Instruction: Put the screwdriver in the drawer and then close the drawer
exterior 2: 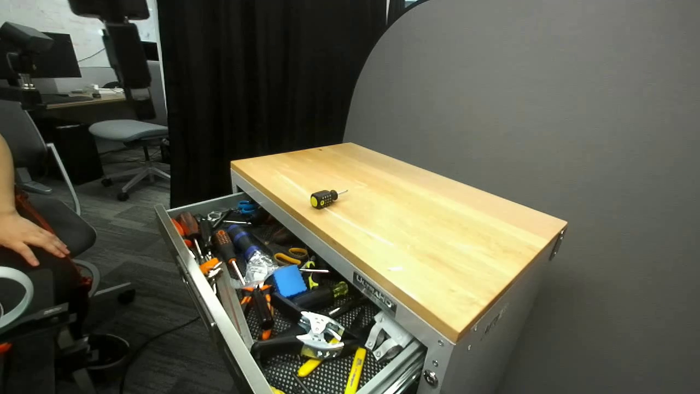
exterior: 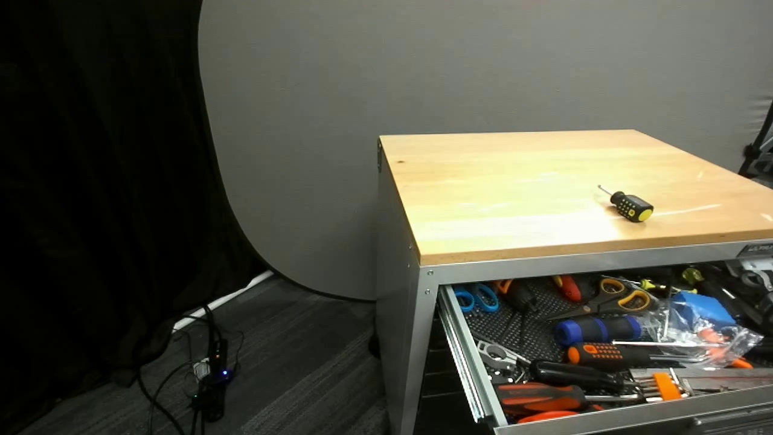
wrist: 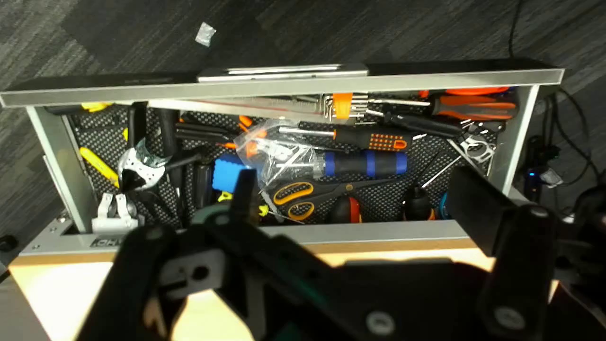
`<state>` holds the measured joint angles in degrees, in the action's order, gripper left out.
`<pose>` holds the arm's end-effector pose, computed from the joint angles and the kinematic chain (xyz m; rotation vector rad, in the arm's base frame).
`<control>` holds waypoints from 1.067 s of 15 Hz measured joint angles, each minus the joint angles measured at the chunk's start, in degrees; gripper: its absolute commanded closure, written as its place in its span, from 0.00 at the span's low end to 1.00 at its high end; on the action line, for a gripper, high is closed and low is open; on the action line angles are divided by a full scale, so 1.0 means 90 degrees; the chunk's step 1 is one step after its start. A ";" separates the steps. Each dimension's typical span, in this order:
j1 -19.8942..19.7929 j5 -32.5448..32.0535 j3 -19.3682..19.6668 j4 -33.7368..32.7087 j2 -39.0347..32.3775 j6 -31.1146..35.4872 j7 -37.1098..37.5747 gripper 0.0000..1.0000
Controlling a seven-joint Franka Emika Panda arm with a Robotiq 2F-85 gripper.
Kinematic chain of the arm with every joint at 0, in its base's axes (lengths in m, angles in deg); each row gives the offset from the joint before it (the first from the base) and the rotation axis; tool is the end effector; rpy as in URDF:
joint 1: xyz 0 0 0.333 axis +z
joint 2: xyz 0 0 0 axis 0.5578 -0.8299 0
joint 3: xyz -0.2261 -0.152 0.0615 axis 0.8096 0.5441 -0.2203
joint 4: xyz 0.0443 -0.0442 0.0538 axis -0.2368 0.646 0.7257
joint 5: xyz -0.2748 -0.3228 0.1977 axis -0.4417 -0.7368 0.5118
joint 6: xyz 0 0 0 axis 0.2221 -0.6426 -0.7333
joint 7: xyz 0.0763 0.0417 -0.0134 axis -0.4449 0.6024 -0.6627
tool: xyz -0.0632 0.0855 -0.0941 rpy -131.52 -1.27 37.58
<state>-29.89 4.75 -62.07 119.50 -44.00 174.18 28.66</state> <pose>0.4461 0.1334 0.3453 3.0843 -0.0265 0.1292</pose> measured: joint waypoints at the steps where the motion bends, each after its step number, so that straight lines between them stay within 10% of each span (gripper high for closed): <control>1: -0.0062 -0.0279 -0.0166 -0.0277 -0.0378 0.0096 0.0253 0.00; 7: -0.0416 -0.1794 -0.0308 -0.2069 -0.2516 0.0078 0.1257 0.00; 16: -0.0417 -0.1703 0.0949 -0.3432 -0.4350 0.0074 0.0442 0.00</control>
<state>-33.65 -10.57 -53.53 88.61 -83.15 174.85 32.64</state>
